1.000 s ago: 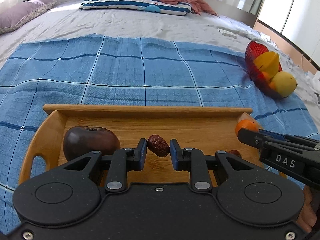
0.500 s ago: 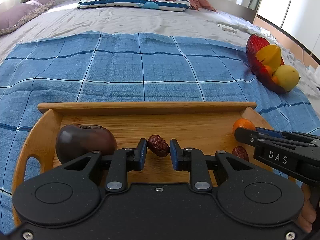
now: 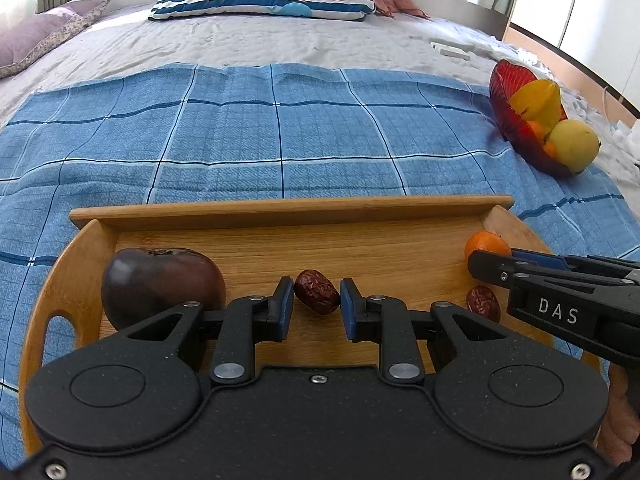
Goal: Organize fruits
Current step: 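Lower and open the left tool to set the date down while the right tool releases the orange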
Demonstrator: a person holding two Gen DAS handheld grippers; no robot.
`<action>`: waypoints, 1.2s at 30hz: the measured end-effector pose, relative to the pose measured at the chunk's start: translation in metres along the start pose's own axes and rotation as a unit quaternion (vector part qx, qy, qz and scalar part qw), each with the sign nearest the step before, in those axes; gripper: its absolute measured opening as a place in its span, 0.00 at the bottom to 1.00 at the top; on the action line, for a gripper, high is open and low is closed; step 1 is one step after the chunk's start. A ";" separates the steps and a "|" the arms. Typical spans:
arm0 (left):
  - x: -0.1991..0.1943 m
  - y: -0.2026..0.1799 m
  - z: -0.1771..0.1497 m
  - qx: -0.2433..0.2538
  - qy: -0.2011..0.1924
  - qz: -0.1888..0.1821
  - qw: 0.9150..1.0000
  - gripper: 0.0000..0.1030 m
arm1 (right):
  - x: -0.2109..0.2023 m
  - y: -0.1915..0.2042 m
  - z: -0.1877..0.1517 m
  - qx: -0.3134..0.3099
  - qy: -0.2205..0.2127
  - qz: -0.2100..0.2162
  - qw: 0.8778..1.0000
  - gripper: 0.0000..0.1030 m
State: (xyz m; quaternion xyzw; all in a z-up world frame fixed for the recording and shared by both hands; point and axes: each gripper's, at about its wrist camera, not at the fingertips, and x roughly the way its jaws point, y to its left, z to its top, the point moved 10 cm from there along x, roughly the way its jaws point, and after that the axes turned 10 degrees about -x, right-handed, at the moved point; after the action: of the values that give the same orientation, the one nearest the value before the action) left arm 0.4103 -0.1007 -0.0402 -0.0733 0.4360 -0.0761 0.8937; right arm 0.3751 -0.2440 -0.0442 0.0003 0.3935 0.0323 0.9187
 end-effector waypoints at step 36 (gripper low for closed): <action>0.000 -0.006 -0.003 0.007 -0.005 -0.009 1.000 0.37 | -0.001 0.000 -0.003 0.009 0.001 0.004 1.000 0.43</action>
State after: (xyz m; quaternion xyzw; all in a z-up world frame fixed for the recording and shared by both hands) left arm 0.4075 -0.1064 -0.0409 -0.0717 0.4299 -0.0869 0.8958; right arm 0.3722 -0.2438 -0.0456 0.0098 0.3945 0.0327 0.9183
